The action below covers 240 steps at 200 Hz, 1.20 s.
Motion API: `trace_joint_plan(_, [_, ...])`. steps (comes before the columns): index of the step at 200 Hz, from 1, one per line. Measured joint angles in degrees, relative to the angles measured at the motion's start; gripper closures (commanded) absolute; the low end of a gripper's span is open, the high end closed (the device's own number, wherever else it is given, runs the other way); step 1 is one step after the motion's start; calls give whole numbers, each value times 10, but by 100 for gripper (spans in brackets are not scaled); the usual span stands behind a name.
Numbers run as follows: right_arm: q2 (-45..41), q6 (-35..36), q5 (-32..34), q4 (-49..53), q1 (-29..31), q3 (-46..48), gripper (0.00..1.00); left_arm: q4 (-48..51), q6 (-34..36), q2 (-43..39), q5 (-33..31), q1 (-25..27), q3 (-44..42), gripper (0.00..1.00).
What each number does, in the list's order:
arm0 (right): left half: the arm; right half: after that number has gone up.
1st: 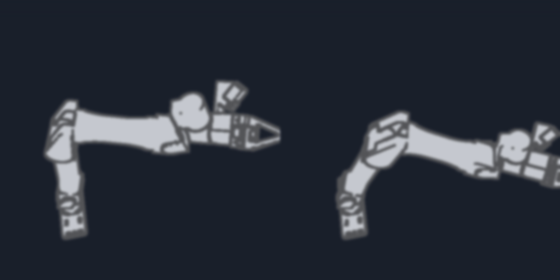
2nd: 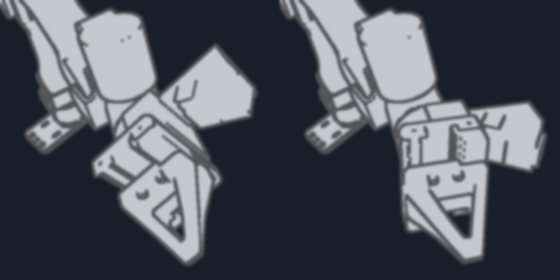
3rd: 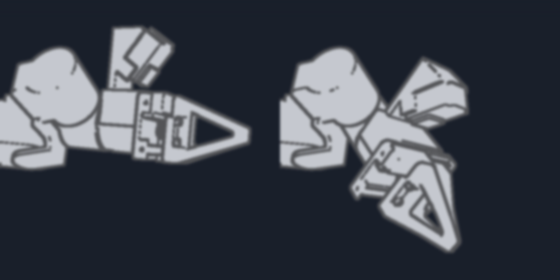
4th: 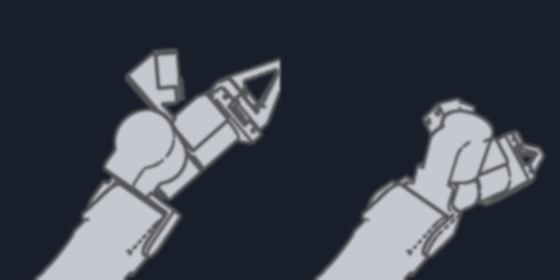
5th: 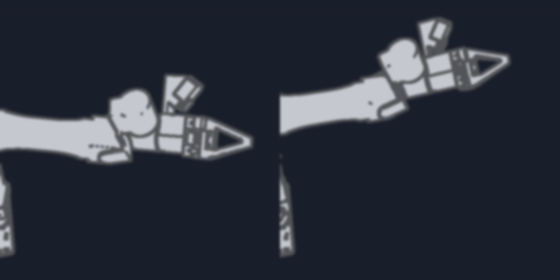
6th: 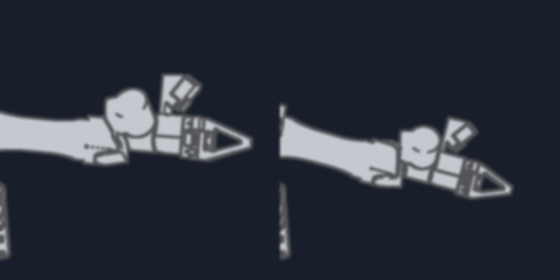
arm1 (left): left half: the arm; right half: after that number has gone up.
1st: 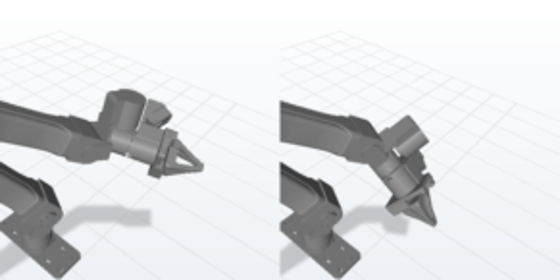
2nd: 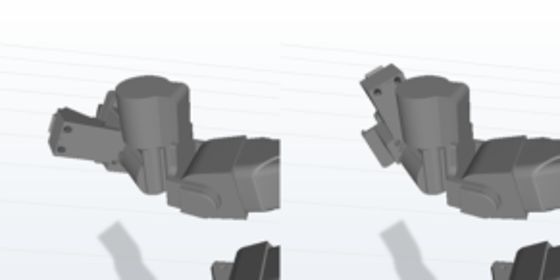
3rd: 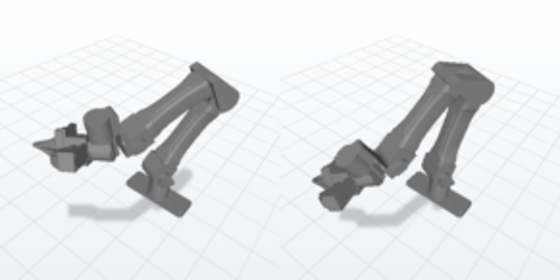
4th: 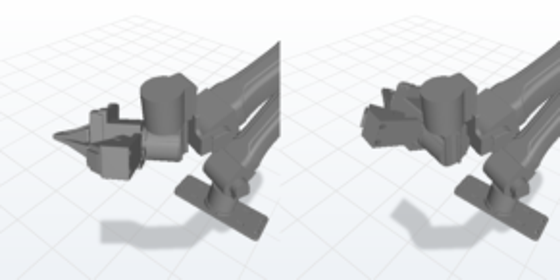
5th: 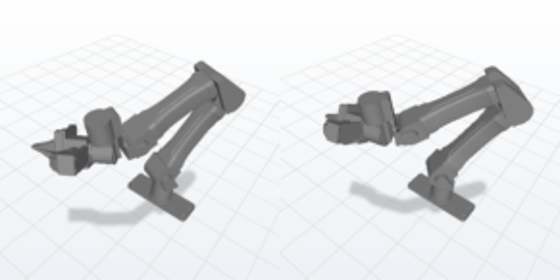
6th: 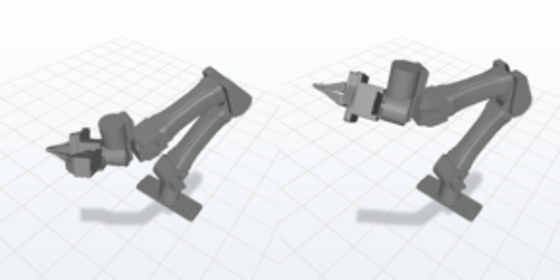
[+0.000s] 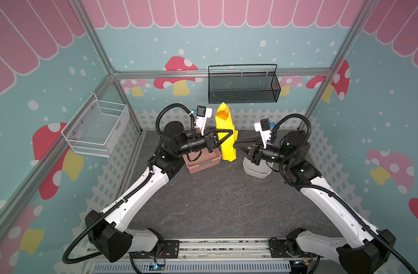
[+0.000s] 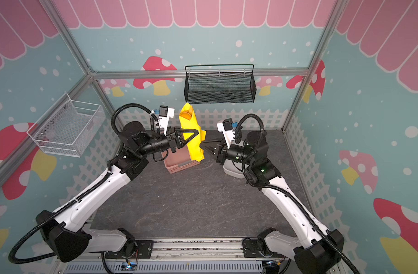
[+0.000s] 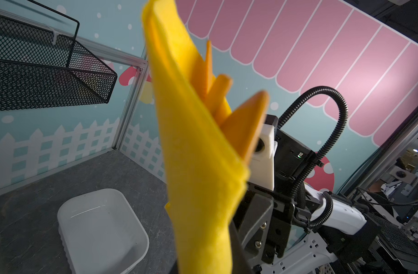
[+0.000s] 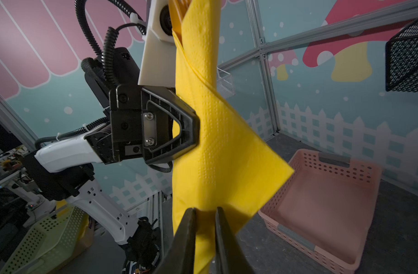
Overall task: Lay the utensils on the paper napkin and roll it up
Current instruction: 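Open the right gripper and draw it back while the left holds the roll, then grasp the yellow napkin roll with the right gripper below the left gripper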
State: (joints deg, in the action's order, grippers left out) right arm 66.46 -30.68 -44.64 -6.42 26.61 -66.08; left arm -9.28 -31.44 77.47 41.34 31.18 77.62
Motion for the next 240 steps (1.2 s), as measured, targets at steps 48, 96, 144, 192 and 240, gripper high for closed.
trace_joint_plan(48, [0, 16, 18, 37, 0, 0, 92, -1, 0, 0, -1, 0, 0, 99])
trace_joint_plan(96, [3, 26, 21, 62, 0, 0, 93, -7, -1, 0, -2, 0, -1, 99])
trace_joint_plan(144, [-23, 47, 67, 111, 0, 8, 92, 13, 11, 0, -30, 0, -1, 100])
trace_joint_plan(192, [-71, 68, 165, 163, 0, 4, 88, 59, 35, 0, -81, 0, -1, 100])
trace_joint_plan(240, [-64, 68, 100, 131, 0, -30, 75, 72, 41, 0, -92, 0, -1, 100])
